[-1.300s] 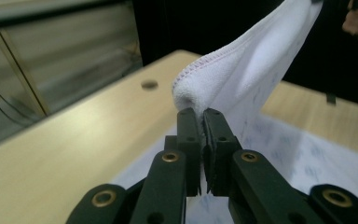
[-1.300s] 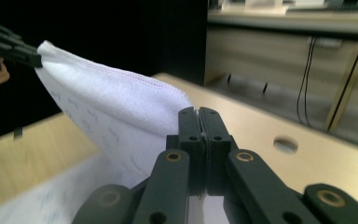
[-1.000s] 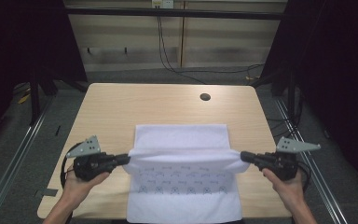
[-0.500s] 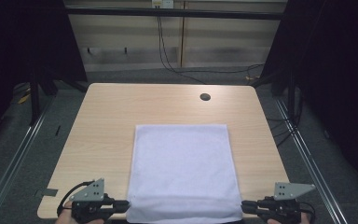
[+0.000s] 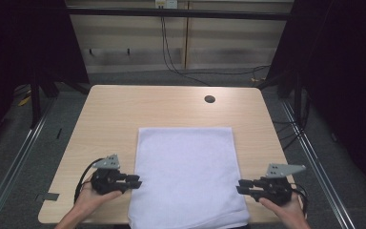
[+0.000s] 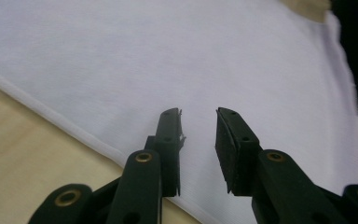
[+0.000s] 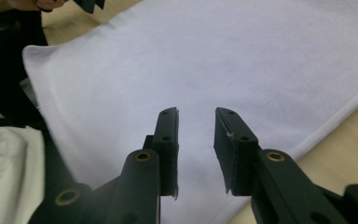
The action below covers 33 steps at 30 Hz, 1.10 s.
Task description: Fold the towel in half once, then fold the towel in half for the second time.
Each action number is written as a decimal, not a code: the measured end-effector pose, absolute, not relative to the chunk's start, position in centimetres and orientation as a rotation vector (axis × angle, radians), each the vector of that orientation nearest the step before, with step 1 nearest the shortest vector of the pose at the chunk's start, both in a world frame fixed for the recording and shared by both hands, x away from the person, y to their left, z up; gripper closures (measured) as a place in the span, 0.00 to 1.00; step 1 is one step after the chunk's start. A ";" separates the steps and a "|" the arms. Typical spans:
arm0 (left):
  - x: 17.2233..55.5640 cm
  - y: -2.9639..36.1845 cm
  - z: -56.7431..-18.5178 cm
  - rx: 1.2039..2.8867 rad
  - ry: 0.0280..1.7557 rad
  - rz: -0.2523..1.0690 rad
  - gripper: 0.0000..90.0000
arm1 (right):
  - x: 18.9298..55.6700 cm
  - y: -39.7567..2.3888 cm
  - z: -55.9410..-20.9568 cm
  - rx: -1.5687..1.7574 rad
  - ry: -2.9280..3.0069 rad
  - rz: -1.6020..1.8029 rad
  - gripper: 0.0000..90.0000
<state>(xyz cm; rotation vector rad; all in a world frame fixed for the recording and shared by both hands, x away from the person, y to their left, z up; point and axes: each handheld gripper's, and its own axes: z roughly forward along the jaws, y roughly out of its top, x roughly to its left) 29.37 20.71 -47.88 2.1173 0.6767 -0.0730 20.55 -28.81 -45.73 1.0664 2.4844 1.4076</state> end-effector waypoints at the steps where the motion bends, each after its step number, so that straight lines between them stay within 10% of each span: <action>1: 30.3 20.5 -48.1 2.118 0.702 -0.078 0.79 | 21.4 -28.4 -45.8 1.061 2.493 1.386 0.79; 13: 35.4 19.4 -49.9 2.169 0.816 0.018 0.76 | 31.2 -25.7 -48.4 1.216 2.479 1.162 0.72; 33: 31.3 19.0 -49.8 2.225 0.742 -0.017 0.96 | 27.4 -24.8 -49.2 1.167 2.593 1.013 0.88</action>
